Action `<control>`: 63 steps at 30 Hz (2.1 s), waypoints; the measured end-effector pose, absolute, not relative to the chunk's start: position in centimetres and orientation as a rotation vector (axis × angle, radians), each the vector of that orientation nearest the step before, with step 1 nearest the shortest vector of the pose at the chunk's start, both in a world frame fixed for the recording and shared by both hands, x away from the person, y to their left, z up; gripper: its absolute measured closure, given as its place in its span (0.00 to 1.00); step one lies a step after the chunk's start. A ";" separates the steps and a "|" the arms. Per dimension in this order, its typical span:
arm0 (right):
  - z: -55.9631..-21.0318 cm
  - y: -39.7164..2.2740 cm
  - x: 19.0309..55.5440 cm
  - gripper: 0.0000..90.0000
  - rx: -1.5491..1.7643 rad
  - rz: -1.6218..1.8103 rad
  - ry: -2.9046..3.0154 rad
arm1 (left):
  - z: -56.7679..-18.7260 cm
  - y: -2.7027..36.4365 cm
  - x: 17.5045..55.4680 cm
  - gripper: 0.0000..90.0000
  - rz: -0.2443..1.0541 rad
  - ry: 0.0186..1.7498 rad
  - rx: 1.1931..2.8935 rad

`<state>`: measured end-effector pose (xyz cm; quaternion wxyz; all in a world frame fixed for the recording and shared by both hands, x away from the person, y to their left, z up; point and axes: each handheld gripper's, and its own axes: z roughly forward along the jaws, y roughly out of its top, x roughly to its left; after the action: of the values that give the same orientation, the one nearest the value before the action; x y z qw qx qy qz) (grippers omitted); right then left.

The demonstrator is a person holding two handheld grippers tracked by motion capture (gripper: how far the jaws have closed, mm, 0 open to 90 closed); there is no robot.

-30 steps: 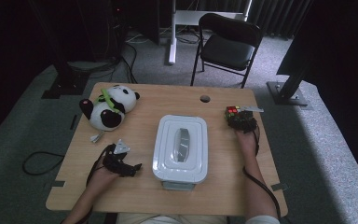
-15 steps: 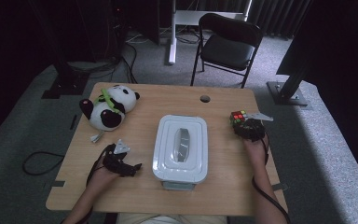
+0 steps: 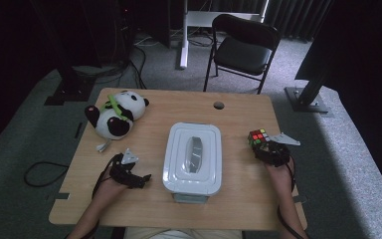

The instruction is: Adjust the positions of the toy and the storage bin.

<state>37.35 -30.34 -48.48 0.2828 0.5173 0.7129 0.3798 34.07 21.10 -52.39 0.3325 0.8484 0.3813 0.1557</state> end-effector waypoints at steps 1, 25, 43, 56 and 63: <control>-48.5 -30.4 36.9 0.38 1.380 1.010 1.910 | -52.4 21.1 34.1 0.02 0.407 0.997 2.216; -48.9 -32.8 28.7 0.38 1.370 0.987 1.947 | -52.4 21.1 34.1 0.02 0.409 1.001 2.213; -51.2 -33.9 27.7 0.38 1.426 0.971 1.961 | -52.4 21.1 34.0 0.02 0.407 0.999 2.213; -51.3 -34.8 27.4 0.25 1.452 1.053 1.917 | -52.4 21.2 34.0 0.02 0.406 0.994 2.216; -49.9 -34.8 27.2 0.18 1.415 1.114 1.891 | -52.4 21.2 34.0 0.02 0.406 0.992 2.219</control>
<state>27.25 -34.83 -49.95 0.2621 0.5229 0.6989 0.4116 33.99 21.20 -52.40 0.3323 0.8493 0.3796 0.1553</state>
